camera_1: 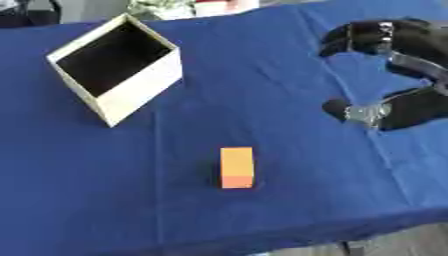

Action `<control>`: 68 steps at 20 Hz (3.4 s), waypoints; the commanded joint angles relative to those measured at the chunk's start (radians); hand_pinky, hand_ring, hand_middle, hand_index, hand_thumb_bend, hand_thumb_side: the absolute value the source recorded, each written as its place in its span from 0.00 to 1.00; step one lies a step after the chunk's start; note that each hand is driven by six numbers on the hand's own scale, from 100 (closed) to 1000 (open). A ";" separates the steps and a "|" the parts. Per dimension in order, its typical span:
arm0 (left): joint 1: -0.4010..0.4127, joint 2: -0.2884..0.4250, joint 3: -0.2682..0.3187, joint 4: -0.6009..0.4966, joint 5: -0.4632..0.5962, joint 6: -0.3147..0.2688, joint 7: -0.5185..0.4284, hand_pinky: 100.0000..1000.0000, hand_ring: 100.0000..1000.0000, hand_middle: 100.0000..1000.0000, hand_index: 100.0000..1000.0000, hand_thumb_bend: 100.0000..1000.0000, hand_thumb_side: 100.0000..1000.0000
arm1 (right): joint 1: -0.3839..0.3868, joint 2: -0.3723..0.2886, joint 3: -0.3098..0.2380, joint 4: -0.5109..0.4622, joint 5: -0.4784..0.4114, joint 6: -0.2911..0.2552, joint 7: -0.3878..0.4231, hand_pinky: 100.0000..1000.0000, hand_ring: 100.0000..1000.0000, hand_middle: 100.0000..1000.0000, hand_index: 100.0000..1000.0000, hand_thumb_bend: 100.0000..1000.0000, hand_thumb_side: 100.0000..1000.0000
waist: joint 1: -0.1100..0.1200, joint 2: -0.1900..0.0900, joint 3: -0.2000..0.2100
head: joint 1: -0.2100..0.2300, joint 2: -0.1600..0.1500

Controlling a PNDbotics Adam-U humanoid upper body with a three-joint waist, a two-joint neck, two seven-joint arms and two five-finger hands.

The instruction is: Pick up objects on the table and place them in the box.

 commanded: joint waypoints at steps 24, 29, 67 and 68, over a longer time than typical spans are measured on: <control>-0.002 0.032 -0.006 -0.016 0.021 0.001 -0.018 0.70 0.63 0.67 0.80 0.77 0.77 | -0.304 0.173 0.183 -0.014 -0.127 0.359 0.333 0.90 0.95 0.87 0.94 0.38 0.49 | -0.032 -0.011 -0.012 | 0.004 0.005; -0.005 0.031 -0.012 -0.016 0.025 0.003 -0.022 0.70 0.63 0.67 0.80 0.77 0.77 | -0.320 0.233 0.229 -0.014 -0.063 0.382 0.370 0.90 0.96 0.88 0.94 0.38 0.48 | -0.037 -0.014 -0.016 | 0.003 0.005; -0.001 -0.007 -0.016 -0.016 0.037 0.009 -0.021 0.67 0.61 0.68 0.80 0.73 0.81 | -0.159 0.415 0.310 -0.014 0.246 0.459 0.419 0.89 0.94 0.84 0.91 0.36 0.45 | -0.023 0.017 -0.016 | -0.023 0.005; -0.001 -0.009 -0.016 -0.016 0.038 0.009 -0.022 0.67 0.61 0.67 0.80 0.73 0.81 | -0.154 0.415 0.311 -0.014 0.253 0.463 0.421 0.89 0.94 0.83 0.91 0.36 0.45 | -0.022 0.019 -0.015 | -0.023 0.005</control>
